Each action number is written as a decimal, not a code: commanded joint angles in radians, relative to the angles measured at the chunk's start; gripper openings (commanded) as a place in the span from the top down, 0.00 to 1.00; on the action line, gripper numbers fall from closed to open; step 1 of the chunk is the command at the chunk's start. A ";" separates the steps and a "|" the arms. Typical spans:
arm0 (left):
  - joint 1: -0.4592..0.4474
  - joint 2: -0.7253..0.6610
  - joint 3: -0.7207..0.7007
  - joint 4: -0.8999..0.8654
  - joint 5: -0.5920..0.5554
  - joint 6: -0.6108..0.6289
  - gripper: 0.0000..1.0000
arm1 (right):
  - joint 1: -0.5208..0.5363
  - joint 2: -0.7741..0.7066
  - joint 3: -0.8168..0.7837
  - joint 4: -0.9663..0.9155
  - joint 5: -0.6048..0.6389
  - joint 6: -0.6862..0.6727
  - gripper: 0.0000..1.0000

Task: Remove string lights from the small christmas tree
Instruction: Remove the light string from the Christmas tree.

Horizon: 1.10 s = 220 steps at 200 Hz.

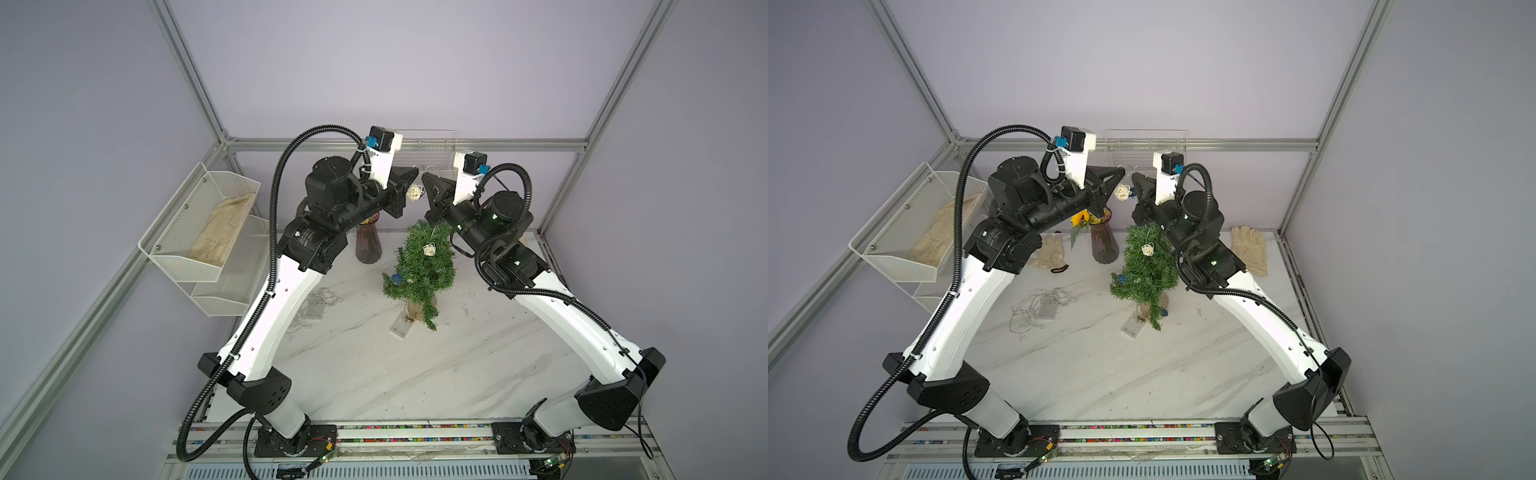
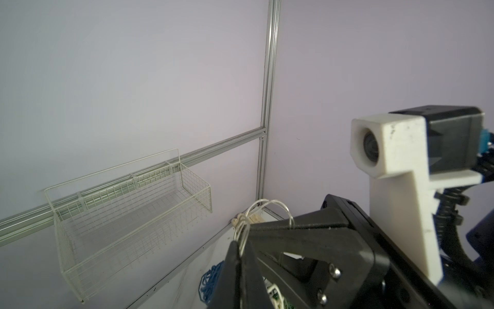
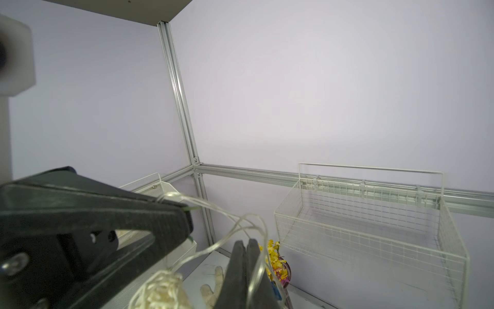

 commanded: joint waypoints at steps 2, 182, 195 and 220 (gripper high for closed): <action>0.004 -0.026 -0.017 0.045 0.021 -0.016 1.00 | 0.003 -0.013 -0.008 0.044 0.038 -0.074 0.89; 0.003 -0.024 -0.002 0.023 0.013 0.002 1.00 | 0.003 0.065 0.077 0.036 0.081 -0.122 0.58; 0.004 -0.027 -0.006 0.023 0.016 0.002 1.00 | 0.004 0.074 0.093 0.037 0.077 -0.124 0.57; 0.003 -0.025 -0.012 0.023 0.018 0.002 1.00 | 0.003 0.095 0.130 0.025 0.063 -0.124 0.57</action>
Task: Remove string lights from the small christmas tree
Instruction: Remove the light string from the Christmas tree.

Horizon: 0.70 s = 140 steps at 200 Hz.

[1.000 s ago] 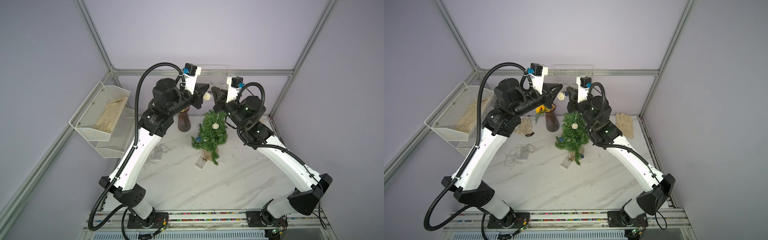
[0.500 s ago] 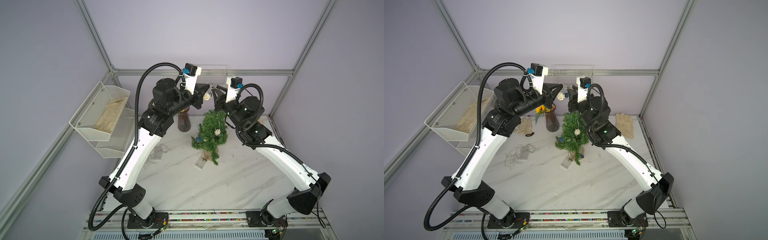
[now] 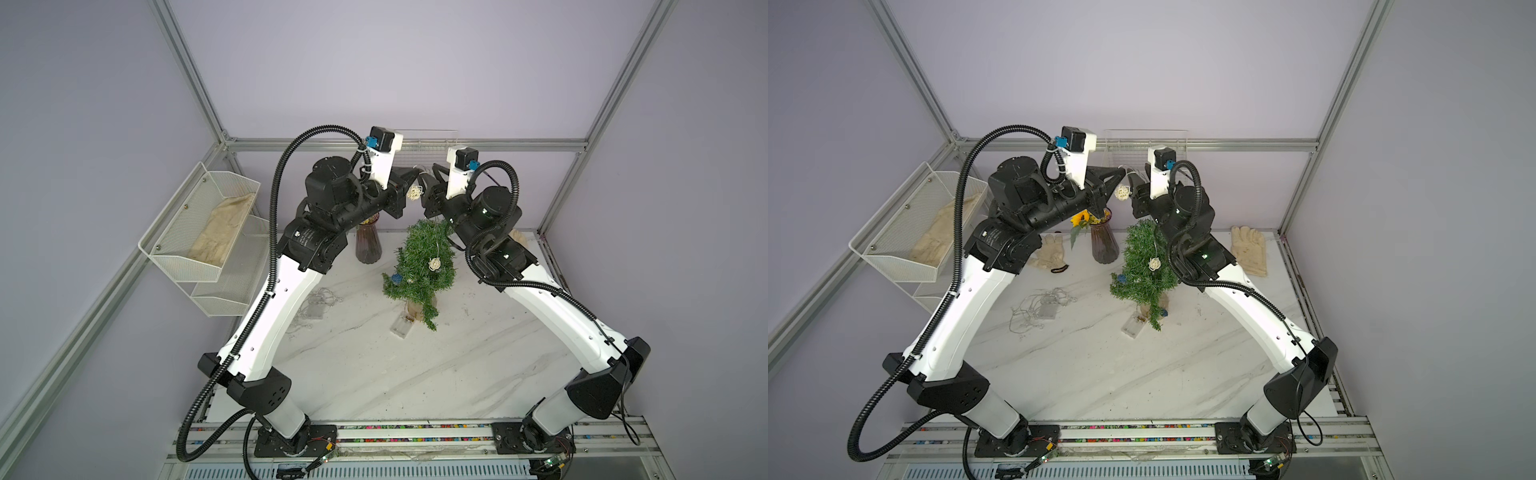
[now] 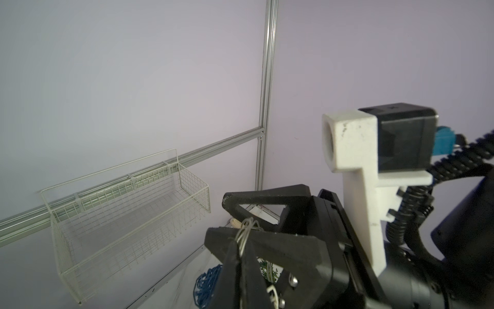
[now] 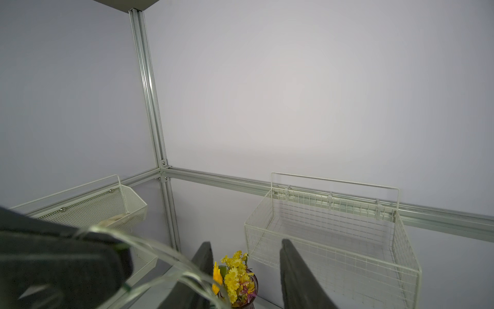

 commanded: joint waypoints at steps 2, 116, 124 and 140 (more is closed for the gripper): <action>0.003 -0.026 -0.013 0.024 0.011 0.000 1.00 | 0.003 0.012 0.050 0.000 -0.025 -0.021 0.57; 0.006 -0.065 -0.153 0.059 -0.058 -0.003 0.46 | 0.003 -0.011 0.049 0.055 -0.116 0.062 1.00; 0.010 -0.083 -0.200 0.076 -0.069 -0.008 0.42 | 0.002 -0.005 0.055 0.059 -0.108 0.067 1.00; 0.019 -0.127 -0.312 0.129 -0.082 -0.034 0.39 | 0.001 0.012 0.081 0.060 -0.098 0.081 1.00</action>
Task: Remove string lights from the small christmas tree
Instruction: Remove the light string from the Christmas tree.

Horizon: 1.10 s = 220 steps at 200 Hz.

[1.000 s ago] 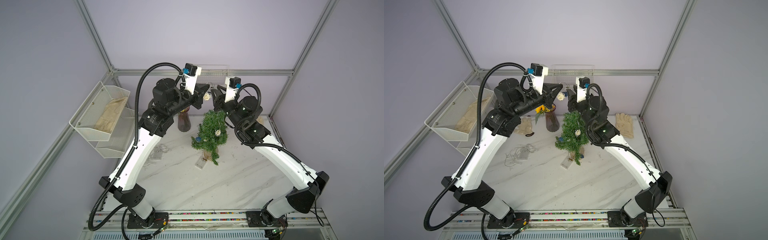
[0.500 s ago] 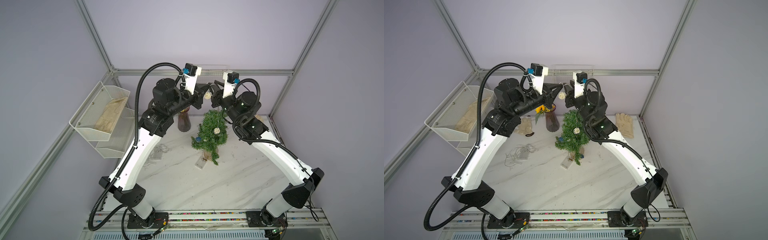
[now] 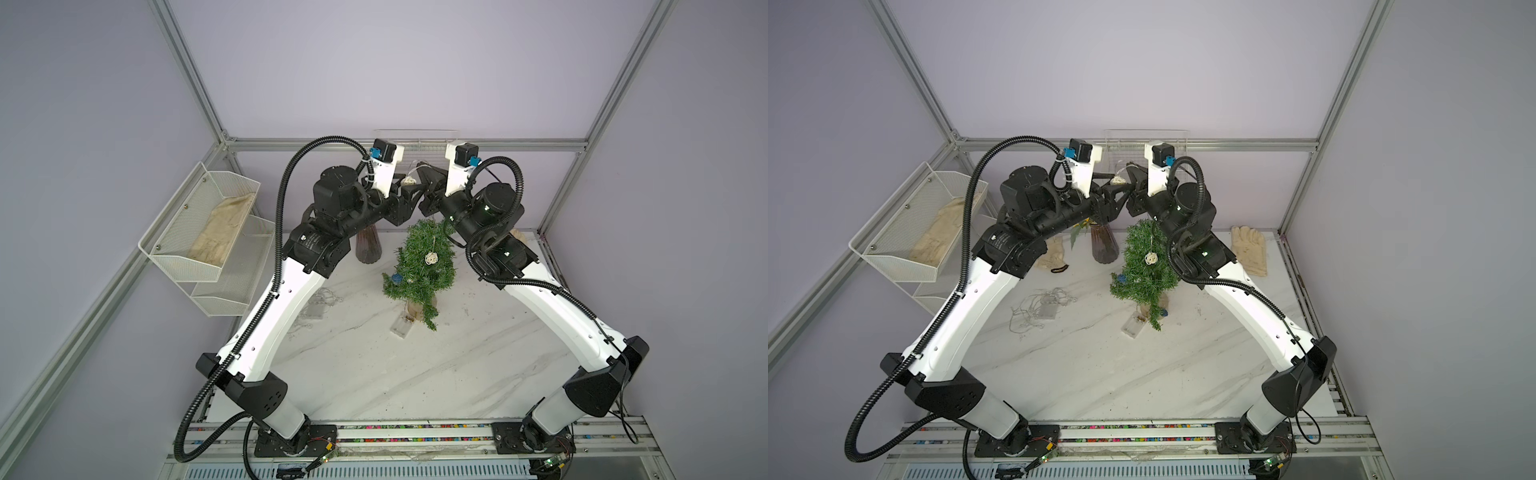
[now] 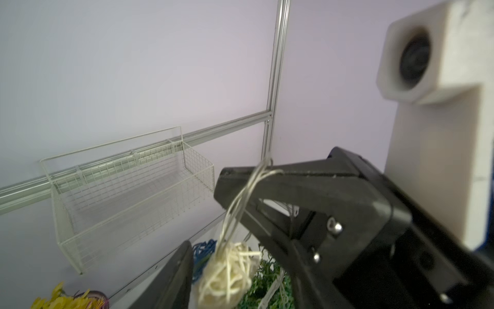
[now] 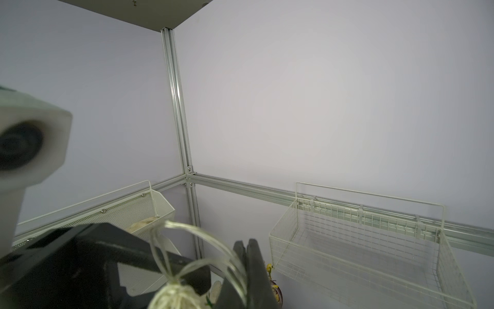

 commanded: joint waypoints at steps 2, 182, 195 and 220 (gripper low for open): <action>0.018 -0.081 -0.152 0.081 -0.039 -0.033 0.39 | 0.000 0.008 0.058 0.058 -0.002 0.031 1.00; 0.038 -0.097 -0.655 0.359 0.037 -0.229 0.52 | 0.001 0.249 0.360 0.193 -0.142 0.267 1.00; 0.037 -0.097 -0.662 0.362 0.033 -0.230 0.52 | 0.001 0.289 0.403 0.201 -0.139 0.282 1.00; 0.037 -0.103 -0.681 0.372 0.025 -0.224 0.54 | 0.001 0.347 0.463 0.199 -0.113 0.302 1.00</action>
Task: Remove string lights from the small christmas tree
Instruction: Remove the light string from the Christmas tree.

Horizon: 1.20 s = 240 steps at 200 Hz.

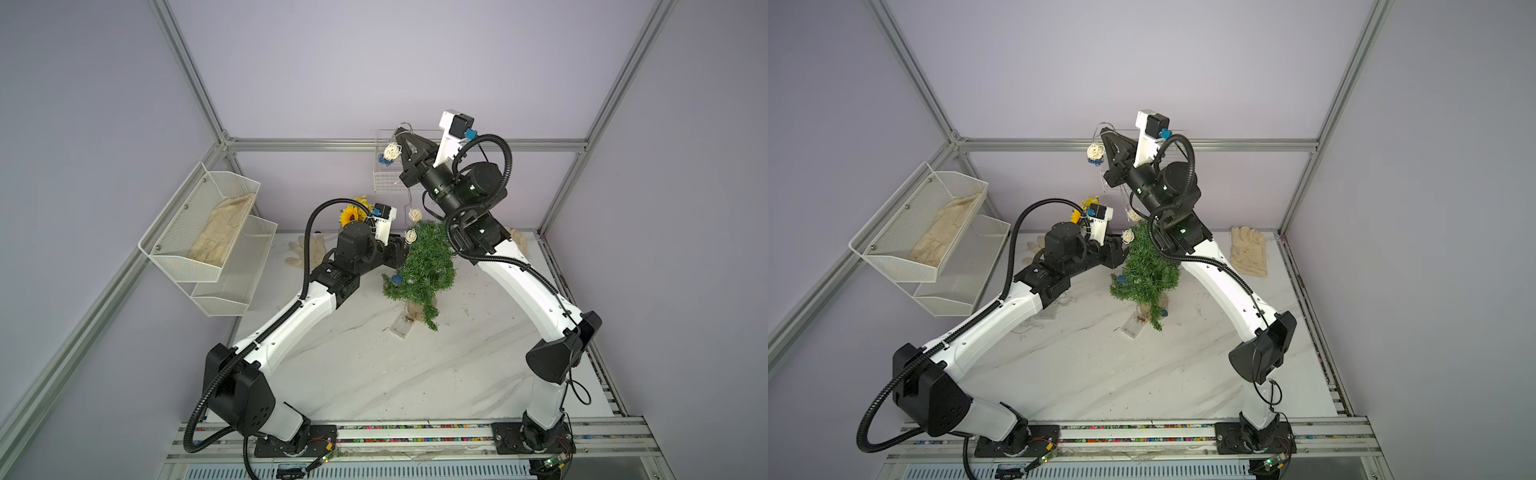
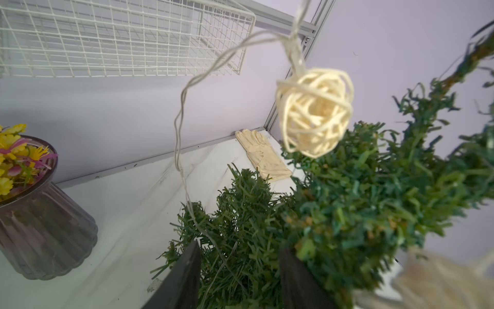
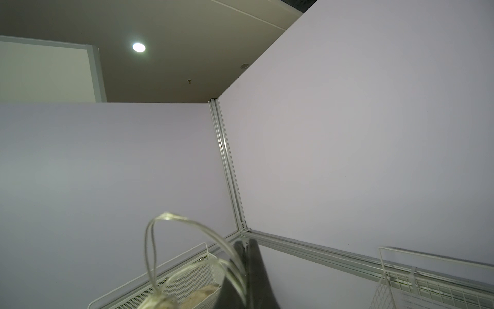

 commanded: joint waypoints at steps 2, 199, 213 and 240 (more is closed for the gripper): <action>0.000 -0.016 -0.046 0.064 0.016 -0.007 0.54 | 0.003 0.039 0.053 0.052 0.038 0.037 1.00; 0.031 -0.252 -0.316 0.109 -0.099 0.077 0.52 | 0.003 0.150 -0.004 0.173 -0.028 0.145 1.00; 0.031 -0.252 -0.336 0.113 -0.103 0.056 0.55 | 0.003 0.131 -0.021 0.169 -0.040 0.149 1.00; 0.032 -0.246 -0.405 0.172 -0.100 0.013 0.59 | 0.003 0.106 -0.030 0.162 -0.085 0.182 1.00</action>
